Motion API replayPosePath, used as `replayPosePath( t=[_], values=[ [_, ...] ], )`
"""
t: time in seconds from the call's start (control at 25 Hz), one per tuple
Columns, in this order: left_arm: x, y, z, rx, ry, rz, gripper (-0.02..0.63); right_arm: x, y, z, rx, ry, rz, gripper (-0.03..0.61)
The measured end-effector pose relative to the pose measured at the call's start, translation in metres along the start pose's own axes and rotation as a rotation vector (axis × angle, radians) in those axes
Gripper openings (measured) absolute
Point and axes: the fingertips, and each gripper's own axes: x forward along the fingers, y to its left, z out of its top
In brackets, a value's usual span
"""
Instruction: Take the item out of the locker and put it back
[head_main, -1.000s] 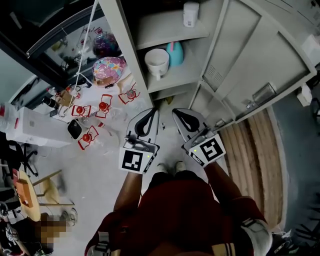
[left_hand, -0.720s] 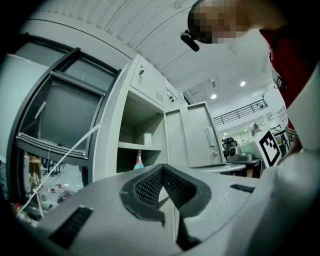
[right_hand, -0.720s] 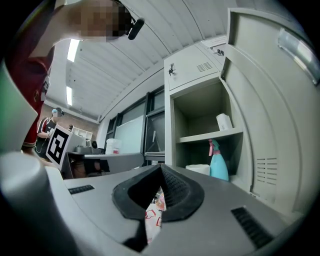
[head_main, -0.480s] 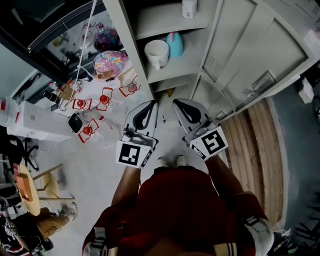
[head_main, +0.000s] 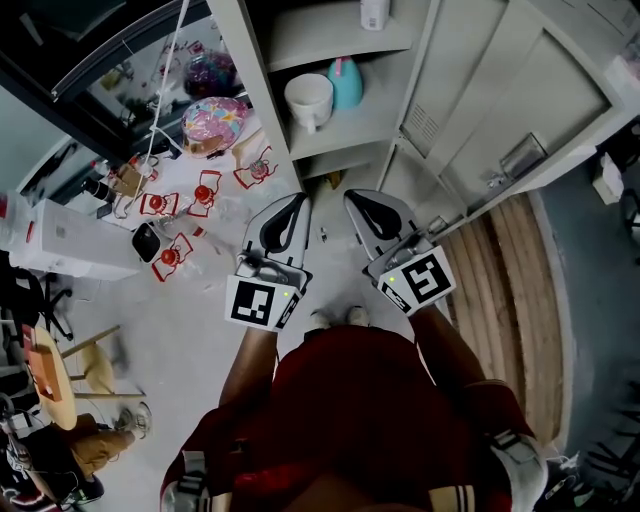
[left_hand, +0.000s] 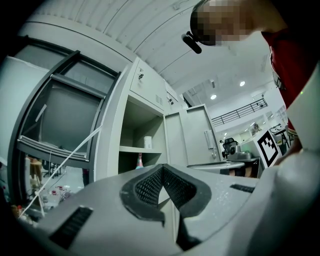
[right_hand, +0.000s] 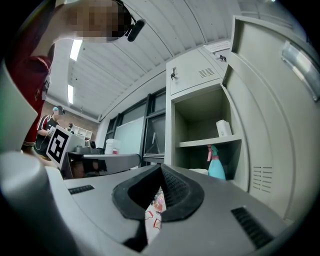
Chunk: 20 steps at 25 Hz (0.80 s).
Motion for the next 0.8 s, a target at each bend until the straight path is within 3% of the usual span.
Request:
replayPosePath(
  t=[0.8],
  values=[
    [-0.010,0.001,0.001,0.010,0.014,0.019,0.006,-0.006,0.008,-0.008,0.008,0.008,0.008,-0.003]
  ],
)
